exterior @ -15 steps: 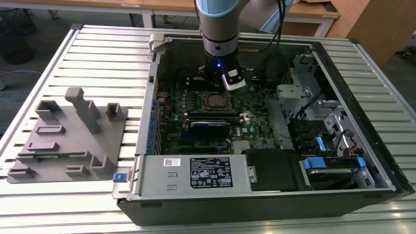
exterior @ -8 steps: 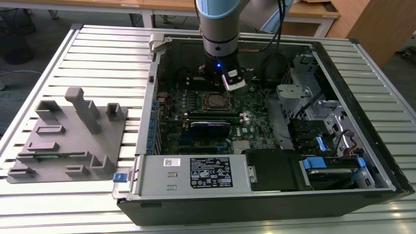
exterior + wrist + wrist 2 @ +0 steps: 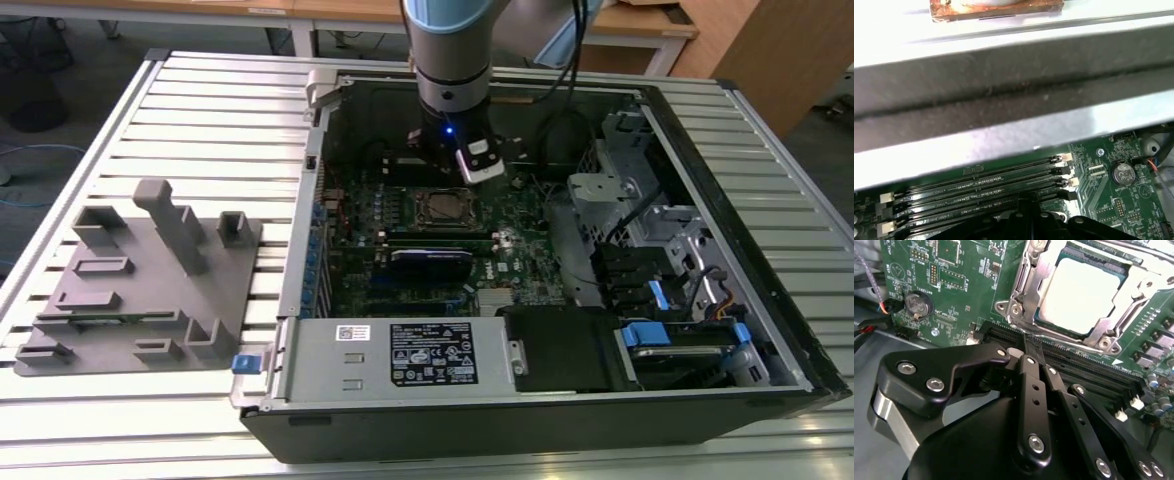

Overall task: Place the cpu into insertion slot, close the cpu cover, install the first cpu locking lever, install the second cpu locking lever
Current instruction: 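Install the first cpu locking lever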

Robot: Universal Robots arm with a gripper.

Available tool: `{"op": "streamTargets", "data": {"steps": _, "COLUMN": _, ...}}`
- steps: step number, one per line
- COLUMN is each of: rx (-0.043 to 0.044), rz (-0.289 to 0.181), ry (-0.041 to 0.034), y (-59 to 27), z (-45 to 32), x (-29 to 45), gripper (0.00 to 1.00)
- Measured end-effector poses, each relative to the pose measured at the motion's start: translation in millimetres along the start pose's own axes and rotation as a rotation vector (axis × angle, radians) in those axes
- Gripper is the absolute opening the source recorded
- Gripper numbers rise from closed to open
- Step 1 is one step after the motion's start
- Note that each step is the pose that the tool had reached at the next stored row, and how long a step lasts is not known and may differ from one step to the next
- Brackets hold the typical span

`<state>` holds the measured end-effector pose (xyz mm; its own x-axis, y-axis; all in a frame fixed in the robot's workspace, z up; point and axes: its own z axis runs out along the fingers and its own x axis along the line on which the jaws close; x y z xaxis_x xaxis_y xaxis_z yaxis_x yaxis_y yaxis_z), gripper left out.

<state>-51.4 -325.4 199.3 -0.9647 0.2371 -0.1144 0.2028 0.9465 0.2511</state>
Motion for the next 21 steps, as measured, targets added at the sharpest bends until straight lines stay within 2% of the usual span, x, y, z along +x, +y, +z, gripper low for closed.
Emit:
{"op": "streamTargets", "data": {"steps": 4, "rx": 0.0027, "rz": 0.001, "ry": 0.005, "y": 2.1, "z": -7.9, "x": -1.0, "gripper": 0.11}}
{"op": "streamTargets", "data": {"steps": 5, "rx": 0.0064, "rz": 0.001, "ry": 0.0065, "y": 2.5, "z": -9.7, "x": -1.2, "gripper": 0.11}}
{"op": "streamTargets", "data": {"steps": 6, "rx": 0.0139, "rz": 0.0, "ry": 0.0074, "y": 3.0, "z": -10.9, "x": -1.5, "gripper": 0.11}}
{"op": "streamTargets", "data": {"steps": 8, "rx": 0.042, "rz": -0.004, "ry": 0.0048, "y": 3.3, "z": -12.2, "x": -1.7, "gripper": 0.11}}
{"op": "streamTargets", "data": {"steps": 16, "rx": 0.1843, "rz": -0.026, "ry": -0.0181, "y": 3.6, "z": -13.0, "x": -2.5, "gripper": 0.11}}
{"op": "streamTargets", "data": {"steps": 18, "rx": 0.2178, "rz": -0.03, "ry": -0.0203, "y": 3.9, "z": -13.0, "x": -3.3, "gripper": 0.11}}
{"op": "streamTargets", "data": {"steps": 19, "rx": 0.2296, "rz": -0.032, "ry": -0.0195, "y": 4.0, "z": -13.0, "x": -3.9, "gripper": 0.11}}
{"op": "streamTargets", "data": {"steps": 21, "rx": 0.2326, "rz": -0.032, "ry": -0.0183, "y": 4.0, "z": -12.9, "x": -4.2, "gripper": 0.11}}
